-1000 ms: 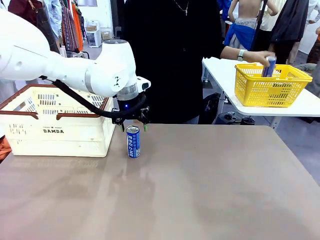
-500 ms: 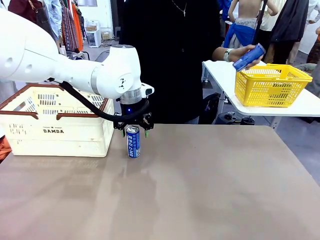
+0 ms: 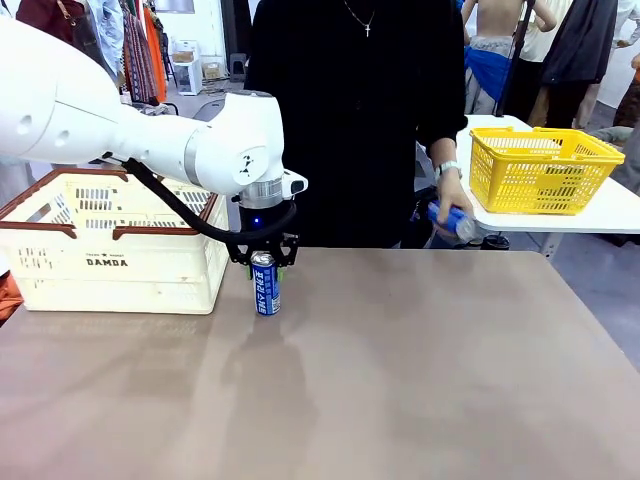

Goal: Place the drinks into the Shopping basket.
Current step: Pick up one drink and place it into the Shopping basket.

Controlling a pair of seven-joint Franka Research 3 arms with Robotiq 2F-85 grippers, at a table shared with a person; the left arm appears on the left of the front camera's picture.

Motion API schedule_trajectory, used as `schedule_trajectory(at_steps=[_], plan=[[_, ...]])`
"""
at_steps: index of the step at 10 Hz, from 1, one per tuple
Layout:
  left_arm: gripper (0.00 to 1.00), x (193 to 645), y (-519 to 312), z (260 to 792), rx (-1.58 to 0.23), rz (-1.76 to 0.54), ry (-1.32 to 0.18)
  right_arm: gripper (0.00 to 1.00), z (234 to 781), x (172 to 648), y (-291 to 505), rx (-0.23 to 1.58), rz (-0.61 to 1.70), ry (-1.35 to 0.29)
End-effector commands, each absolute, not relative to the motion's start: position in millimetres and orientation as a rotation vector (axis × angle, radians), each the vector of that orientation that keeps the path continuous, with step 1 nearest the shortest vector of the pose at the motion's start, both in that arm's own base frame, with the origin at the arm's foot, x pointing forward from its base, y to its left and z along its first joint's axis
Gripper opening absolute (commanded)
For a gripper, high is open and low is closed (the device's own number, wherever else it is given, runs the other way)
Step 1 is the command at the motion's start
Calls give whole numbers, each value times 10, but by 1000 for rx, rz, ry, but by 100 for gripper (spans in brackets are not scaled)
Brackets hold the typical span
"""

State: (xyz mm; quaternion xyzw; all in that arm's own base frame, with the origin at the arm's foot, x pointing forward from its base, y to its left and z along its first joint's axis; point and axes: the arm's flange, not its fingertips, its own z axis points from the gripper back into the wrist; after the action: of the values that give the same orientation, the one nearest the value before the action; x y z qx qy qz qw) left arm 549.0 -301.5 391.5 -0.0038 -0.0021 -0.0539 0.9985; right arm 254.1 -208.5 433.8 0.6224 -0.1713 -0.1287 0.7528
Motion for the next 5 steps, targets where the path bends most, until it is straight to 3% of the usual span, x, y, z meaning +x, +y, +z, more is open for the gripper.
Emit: schedule_trajectory(at_steps=[1, 3, 5], plan=[[0, 5543, -3039, 3953, 28, -86, -2, 100, 4361, 2555, -2093, 1364, -262, -397], [0, 5554, -3032, 4066, 22, -106, -35, 100, 4361, 2555, -2093, 1364, -262, -397], [0, 5201, -2804, 4865, -50, -217, -54, 100, 4361, 2555, -2093, 1364, -262, -397]])
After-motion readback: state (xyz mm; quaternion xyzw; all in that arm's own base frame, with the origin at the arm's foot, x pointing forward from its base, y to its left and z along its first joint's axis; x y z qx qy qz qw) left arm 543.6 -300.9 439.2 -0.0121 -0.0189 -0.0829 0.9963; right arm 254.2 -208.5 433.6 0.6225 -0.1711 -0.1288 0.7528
